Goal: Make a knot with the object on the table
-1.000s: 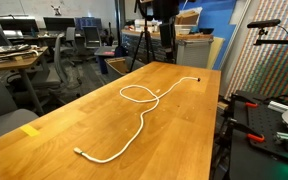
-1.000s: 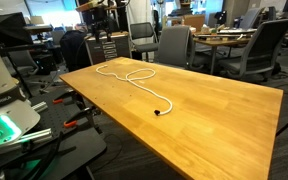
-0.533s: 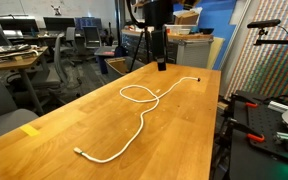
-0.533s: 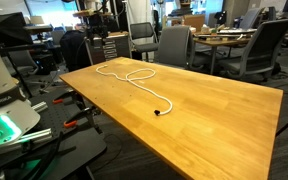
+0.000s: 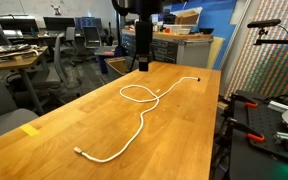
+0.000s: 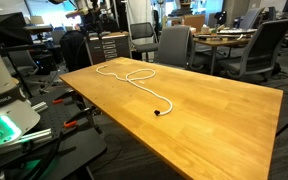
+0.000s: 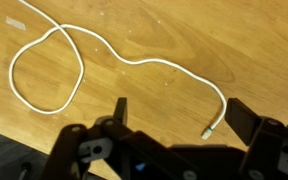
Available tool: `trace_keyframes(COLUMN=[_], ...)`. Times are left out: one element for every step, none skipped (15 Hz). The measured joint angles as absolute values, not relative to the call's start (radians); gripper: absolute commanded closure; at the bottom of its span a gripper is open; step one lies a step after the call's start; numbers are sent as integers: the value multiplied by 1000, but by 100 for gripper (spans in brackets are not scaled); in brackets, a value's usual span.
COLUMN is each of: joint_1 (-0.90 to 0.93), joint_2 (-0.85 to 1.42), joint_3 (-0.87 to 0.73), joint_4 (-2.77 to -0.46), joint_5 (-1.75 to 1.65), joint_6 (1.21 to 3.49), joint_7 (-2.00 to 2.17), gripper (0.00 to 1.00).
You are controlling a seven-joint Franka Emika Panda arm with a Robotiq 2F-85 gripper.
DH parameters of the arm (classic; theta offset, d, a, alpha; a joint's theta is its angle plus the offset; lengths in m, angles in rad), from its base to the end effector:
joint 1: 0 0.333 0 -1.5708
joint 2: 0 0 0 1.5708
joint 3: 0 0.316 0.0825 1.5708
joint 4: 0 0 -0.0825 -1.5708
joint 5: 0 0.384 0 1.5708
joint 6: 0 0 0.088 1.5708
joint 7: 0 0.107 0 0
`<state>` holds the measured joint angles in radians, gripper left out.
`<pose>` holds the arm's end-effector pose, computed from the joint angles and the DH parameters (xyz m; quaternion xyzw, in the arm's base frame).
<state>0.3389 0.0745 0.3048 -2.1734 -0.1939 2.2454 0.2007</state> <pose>0.4397 0.3217 0.3606 0.9586 0.2774 0.0274 0.0584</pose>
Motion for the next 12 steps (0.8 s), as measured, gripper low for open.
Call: trace_keyframes(joint_1=[340, 342, 348, 359, 373, 389, 405, 419, 427, 428, 427, 427], joint_2=[75, 78, 85, 98, 117, 141, 169, 199, 217, 224, 224, 222], joint_3=[307, 310, 316, 322, 330, 338, 345, 352, 354, 353, 350, 347], joint_4=[-2175, -2175, -2175, -2173, -2167, -2158, -2143, -2124, -2116, -2116, -2118, -2118], joint_5=[-216, -250, -290, -332, -371, -398, -412, -411, -411, -411, -411, -411], joint_6=[2245, 2245, 2244, 2244, 2244, 2244, 2245, 2245, 2245, 2245, 2245, 2245], joint_7=[186, 179, 178, 181, 183, 183, 182, 169, 170, 170, 170, 170], gripper=[0, 0, 0, 0, 0, 0, 0, 0, 0, 0, 0, 0])
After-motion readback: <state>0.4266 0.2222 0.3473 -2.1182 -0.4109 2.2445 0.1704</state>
